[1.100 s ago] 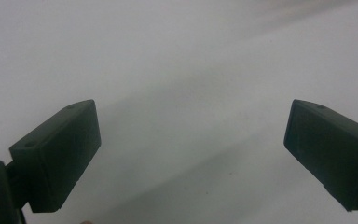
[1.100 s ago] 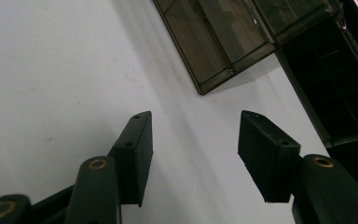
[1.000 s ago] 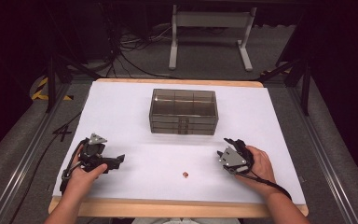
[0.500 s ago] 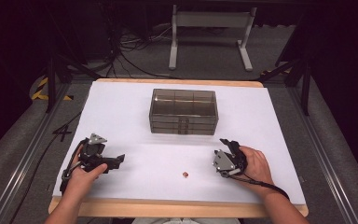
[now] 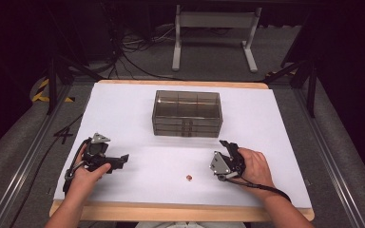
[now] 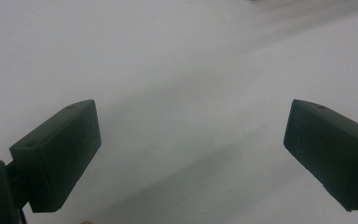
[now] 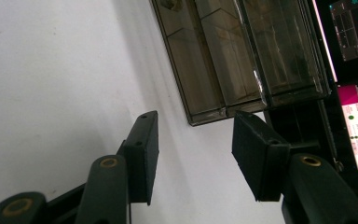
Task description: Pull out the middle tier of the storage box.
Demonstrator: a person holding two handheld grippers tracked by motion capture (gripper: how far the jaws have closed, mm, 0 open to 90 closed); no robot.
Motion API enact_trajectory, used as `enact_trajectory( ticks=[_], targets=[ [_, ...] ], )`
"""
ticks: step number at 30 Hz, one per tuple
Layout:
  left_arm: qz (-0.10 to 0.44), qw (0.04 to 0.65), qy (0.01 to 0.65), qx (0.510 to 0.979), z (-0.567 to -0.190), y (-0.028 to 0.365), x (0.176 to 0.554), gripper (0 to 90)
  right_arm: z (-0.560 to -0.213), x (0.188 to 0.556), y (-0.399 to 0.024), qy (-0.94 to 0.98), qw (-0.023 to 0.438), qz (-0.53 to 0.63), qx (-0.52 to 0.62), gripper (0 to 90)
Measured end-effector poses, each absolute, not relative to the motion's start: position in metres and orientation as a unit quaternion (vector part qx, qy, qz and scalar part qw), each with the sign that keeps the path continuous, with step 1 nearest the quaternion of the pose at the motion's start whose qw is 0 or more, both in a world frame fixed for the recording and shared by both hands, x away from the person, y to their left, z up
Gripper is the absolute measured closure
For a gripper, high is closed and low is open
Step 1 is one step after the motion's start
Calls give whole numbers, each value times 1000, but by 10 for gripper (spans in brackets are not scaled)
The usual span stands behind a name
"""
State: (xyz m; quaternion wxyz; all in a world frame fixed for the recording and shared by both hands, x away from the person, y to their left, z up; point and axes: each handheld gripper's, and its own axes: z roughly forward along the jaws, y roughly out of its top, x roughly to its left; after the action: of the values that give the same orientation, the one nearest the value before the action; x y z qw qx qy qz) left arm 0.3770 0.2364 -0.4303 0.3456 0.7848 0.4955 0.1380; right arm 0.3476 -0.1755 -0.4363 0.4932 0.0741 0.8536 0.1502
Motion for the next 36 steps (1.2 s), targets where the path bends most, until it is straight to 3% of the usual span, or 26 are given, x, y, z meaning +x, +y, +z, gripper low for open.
enact_trajectory(
  ticks=[14,36],
  targets=[
    [138,345,492,787,-430,231,382,47,-444,346,-155,844,528,84,50,539],
    [138,342,487,792,-430,230,380,47,-448,354,-127,837,542,62,48,543]
  ],
)
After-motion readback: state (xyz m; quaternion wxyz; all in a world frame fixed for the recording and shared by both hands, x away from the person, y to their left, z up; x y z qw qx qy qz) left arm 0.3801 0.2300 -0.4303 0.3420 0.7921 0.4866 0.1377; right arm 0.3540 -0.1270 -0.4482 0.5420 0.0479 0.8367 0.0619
